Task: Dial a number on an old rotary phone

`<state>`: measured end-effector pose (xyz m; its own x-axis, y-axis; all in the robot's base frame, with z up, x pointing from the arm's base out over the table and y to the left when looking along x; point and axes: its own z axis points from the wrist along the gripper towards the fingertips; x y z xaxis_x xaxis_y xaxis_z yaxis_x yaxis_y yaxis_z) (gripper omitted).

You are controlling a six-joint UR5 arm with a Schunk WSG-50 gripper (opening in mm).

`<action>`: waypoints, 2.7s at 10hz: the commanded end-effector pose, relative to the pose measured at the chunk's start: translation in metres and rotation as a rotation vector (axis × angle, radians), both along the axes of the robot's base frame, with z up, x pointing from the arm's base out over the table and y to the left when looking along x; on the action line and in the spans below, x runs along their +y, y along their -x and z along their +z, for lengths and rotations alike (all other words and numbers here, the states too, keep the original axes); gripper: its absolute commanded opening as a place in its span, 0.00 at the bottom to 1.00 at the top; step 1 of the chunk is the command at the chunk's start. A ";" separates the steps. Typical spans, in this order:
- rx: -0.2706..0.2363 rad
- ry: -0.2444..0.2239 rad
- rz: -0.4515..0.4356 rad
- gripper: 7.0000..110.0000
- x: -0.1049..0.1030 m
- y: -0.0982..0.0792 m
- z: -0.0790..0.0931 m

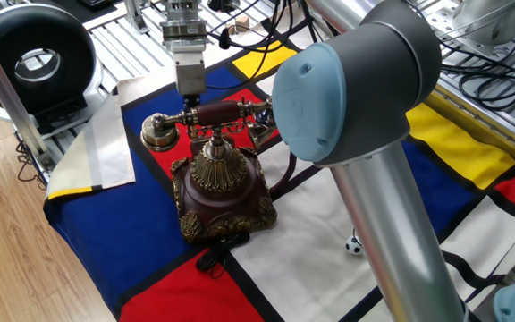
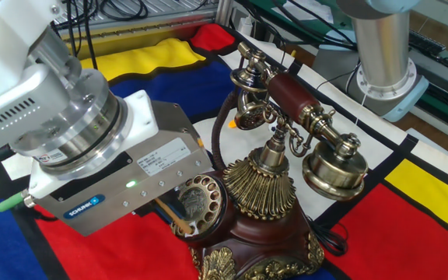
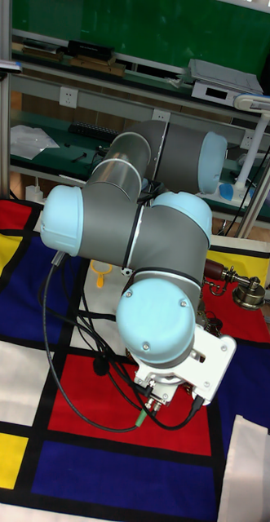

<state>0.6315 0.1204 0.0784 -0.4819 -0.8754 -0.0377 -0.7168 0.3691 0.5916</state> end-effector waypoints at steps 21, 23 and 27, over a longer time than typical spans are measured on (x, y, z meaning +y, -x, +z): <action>0.081 0.091 -0.178 0.00 0.028 0.010 0.058; 0.116 0.118 -0.198 0.00 0.021 0.016 0.067; 0.165 0.226 -0.195 0.00 -0.008 0.042 0.075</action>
<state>0.6034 0.1248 0.1460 -0.6233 -0.7594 0.1866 -0.5438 0.5924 0.5945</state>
